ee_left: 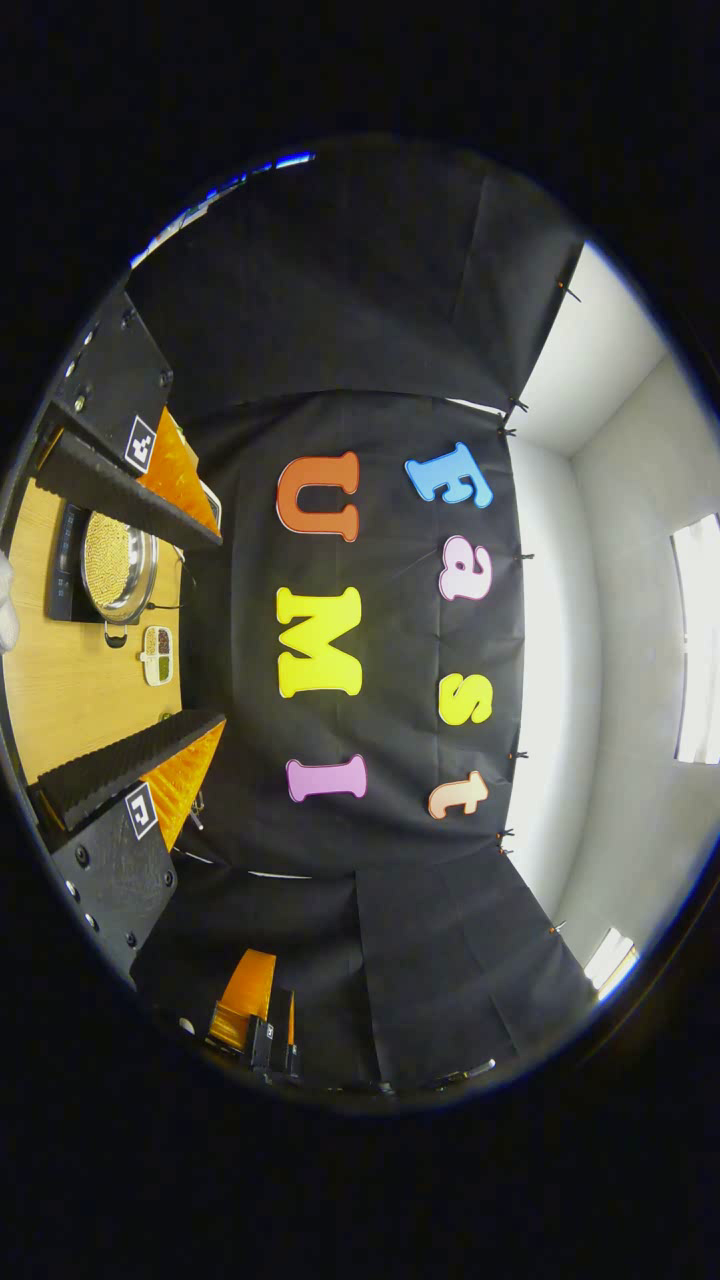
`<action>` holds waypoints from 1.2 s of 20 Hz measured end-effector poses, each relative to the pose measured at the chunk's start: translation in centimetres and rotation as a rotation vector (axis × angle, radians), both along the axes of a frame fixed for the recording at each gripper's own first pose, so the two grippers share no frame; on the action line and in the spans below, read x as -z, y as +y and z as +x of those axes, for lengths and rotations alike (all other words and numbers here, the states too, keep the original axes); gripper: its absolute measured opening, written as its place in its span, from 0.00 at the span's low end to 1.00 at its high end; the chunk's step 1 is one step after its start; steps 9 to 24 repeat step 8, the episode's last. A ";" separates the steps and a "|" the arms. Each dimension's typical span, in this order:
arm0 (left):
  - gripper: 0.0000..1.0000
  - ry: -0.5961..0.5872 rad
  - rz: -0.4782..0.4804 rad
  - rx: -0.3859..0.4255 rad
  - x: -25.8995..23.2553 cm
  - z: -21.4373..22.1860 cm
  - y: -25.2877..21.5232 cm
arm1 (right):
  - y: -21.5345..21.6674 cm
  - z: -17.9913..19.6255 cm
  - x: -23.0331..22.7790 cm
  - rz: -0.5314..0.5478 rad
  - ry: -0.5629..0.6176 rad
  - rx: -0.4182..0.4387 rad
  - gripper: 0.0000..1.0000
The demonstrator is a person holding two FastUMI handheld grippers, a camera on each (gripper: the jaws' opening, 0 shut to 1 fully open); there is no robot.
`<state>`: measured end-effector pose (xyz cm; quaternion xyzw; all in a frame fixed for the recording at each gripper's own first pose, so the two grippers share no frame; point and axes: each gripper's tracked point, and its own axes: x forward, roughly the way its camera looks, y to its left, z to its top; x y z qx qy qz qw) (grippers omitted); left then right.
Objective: First push the handle of the pot to place it horizontally, then grasp the pot with both hands and set it on the induction cooktop.
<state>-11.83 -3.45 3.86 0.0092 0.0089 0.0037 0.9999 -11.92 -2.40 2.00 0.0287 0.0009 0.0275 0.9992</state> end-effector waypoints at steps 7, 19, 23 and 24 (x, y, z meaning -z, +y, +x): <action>0.96 -0.018 0.000 0.046 -0.1 0.6 0.2 | 0.2 0.1 -0.9 -0.010 -0.012 0.051 1.00; 0.96 -0.018 -0.002 0.052 0.1 0.8 0.3 | 0.3 0.0 -0.9 -0.013 -0.014 0.056 0.99; 0.96 -0.018 -0.002 0.052 0.1 0.8 0.3 | 0.3 0.0 -0.9 -0.013 -0.014 0.056 0.99; 0.96 -0.018 -0.002 0.052 0.1 0.8 0.3 | 0.3 0.0 -0.9 -0.013 -0.014 0.056 0.99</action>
